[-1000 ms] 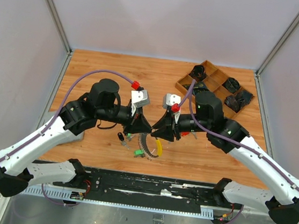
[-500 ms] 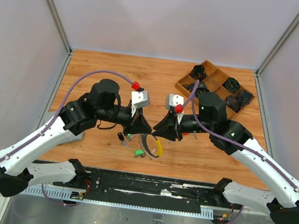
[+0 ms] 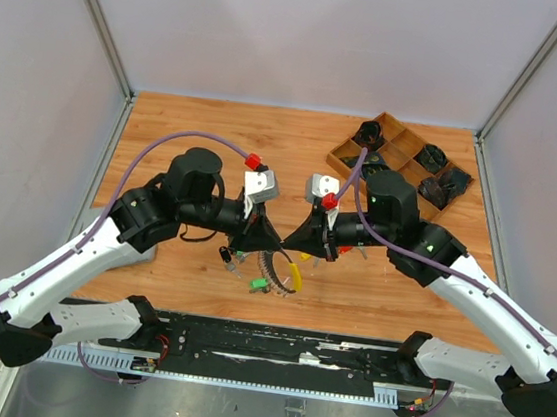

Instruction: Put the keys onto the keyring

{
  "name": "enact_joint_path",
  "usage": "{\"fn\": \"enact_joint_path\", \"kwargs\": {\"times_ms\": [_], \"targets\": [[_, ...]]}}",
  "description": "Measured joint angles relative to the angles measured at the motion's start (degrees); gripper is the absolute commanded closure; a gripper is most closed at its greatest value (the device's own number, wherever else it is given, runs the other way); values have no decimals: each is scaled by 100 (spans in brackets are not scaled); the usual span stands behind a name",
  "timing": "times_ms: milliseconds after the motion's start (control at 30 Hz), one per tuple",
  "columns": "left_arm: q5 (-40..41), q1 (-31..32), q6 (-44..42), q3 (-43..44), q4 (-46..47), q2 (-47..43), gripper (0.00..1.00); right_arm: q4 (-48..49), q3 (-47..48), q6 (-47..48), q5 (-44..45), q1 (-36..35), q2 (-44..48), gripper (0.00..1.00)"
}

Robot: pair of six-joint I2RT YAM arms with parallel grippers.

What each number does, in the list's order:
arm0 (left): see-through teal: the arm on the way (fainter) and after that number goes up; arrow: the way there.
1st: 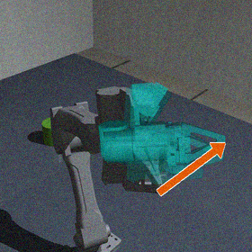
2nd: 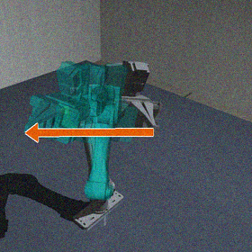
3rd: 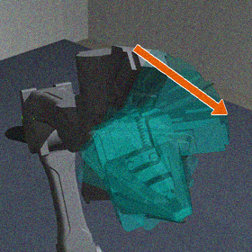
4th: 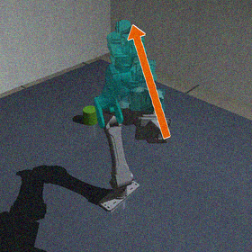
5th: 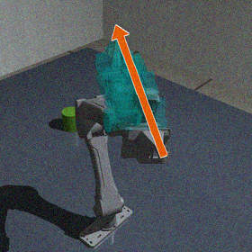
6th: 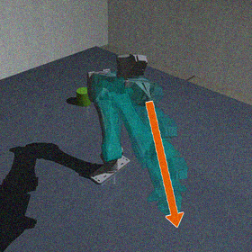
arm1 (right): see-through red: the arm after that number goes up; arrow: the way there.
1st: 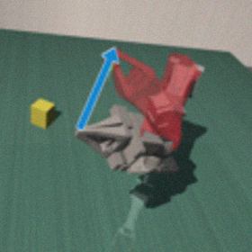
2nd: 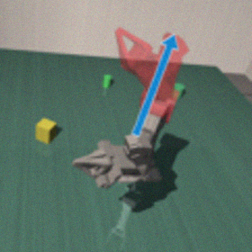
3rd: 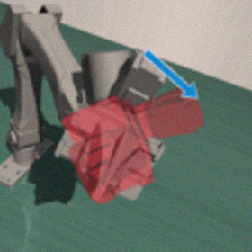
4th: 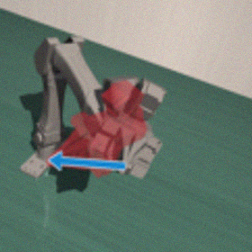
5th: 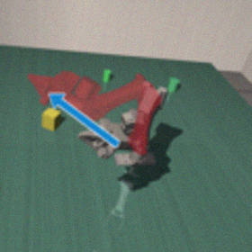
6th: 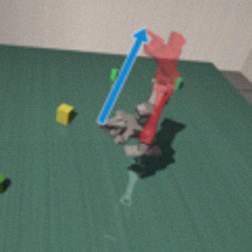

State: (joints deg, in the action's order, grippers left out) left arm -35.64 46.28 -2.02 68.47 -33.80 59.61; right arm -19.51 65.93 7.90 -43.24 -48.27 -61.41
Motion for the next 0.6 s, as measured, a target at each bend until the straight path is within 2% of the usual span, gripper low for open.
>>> {"fn": "enact_joint_path", "kwargs": {"times_ms": [133,267,400,600], "targets": [[164,4,28,-55,50,-144,69,15,-2,-15,33,0,37,99],[625,4,245,-282,339,-660,52,186,-94,-160,179,0,278,99],[1117,4,678,-540,820,-1357,46,579,-262,-503,319,0,553,100],[1832,4,1429,-721,1388,-1823,45,1672,-767,-1375,702,0,756,99]]}}
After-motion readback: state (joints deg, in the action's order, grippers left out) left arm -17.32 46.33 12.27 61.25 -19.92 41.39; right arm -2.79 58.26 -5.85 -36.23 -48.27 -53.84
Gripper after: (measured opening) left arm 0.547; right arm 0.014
